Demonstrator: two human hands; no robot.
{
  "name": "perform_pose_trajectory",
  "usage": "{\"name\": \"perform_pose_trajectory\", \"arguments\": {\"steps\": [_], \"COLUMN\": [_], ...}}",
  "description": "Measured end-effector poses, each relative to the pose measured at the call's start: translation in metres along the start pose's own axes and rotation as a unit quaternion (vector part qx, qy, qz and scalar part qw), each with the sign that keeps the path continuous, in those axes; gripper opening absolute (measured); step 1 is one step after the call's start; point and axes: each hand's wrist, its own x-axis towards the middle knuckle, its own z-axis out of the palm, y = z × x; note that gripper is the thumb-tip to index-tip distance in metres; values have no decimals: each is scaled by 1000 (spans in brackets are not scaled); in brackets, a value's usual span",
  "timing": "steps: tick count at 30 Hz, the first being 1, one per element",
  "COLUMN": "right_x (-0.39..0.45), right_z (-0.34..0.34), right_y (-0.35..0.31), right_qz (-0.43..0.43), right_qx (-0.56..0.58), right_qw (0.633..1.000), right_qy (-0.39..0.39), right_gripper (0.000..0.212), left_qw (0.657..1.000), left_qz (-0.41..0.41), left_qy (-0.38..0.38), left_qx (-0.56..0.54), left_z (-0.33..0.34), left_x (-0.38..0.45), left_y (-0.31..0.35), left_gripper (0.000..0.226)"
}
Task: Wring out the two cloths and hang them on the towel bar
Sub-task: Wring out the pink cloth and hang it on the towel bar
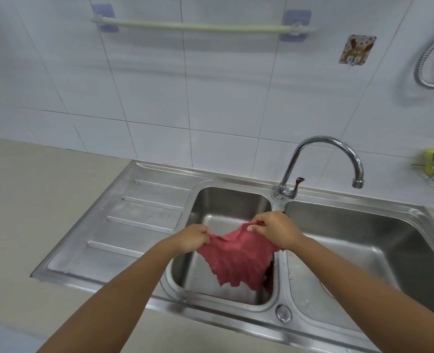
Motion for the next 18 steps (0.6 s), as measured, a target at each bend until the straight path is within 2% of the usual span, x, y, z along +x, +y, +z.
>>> {"name": "perform_pose_trajectory", "arguments": {"steps": [6,9,12,14,16,18], "right_x": [0,2,3,4,5,6], "right_z": [-6,-2,3,6,6,5], "right_y": [-4,0,3,3,4,5], "right_qz": [-8,-2,23,30,34,29], "right_qx": [-17,-45,-53,-55,-51,-58], "right_qw": [996,995,998,998,998,998], "right_qy": [-92,-89,-40,-14,-8,-16], "right_gripper": [47,50,44,35,26,22], "left_qw": [998,997,999,999,994,980], "left_qz": [-8,-9,9,31,55,93], "left_qy": [51,54,22,11,30,78], "left_qx": [-28,-47,-27,15,85,160], "left_z": [2,2,4,7,10,11], "left_x": [-6,-9,-11,-11,-10,-8], "left_y": [4,3,3,3,2,2], "left_gripper": [25,25,17,26,40,24]}}
